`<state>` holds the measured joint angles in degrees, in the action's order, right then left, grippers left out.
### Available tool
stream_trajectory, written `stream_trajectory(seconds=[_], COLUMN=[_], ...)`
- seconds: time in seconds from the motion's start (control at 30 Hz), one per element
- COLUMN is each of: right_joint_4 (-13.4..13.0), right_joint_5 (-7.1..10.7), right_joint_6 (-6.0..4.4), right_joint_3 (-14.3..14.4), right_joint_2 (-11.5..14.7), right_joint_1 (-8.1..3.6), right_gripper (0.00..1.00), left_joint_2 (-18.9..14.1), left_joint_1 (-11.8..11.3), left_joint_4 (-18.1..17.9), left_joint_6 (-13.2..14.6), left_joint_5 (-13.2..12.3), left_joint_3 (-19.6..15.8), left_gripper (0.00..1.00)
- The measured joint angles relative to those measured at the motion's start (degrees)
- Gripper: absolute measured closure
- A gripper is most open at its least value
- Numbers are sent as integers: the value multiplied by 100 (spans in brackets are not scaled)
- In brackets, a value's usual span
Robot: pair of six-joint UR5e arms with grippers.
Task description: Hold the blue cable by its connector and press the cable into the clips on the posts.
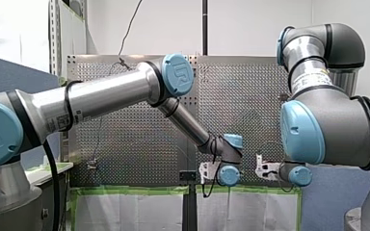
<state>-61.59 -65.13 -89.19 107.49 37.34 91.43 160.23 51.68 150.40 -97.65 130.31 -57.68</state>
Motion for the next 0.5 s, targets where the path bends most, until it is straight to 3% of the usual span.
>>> stream_trajectory(seconds=[0.3,0.5], right_joint_4=[-38,-33], right_joint_5=[-2,-1], right_joint_6=[-509,-740], right_joint_3=[-88,-117], right_joint_2=[-1,-2], right_joint_1=[-28,-93], right_gripper=[100,100], left_joint_2=[155,218], left_joint_1=[-162,-236], left_joint_4=[50,114], left_joint_6=[1,1], left_joint_5=[-159,-209], left_joint_3=[311,481], left_gripper=[100,100])
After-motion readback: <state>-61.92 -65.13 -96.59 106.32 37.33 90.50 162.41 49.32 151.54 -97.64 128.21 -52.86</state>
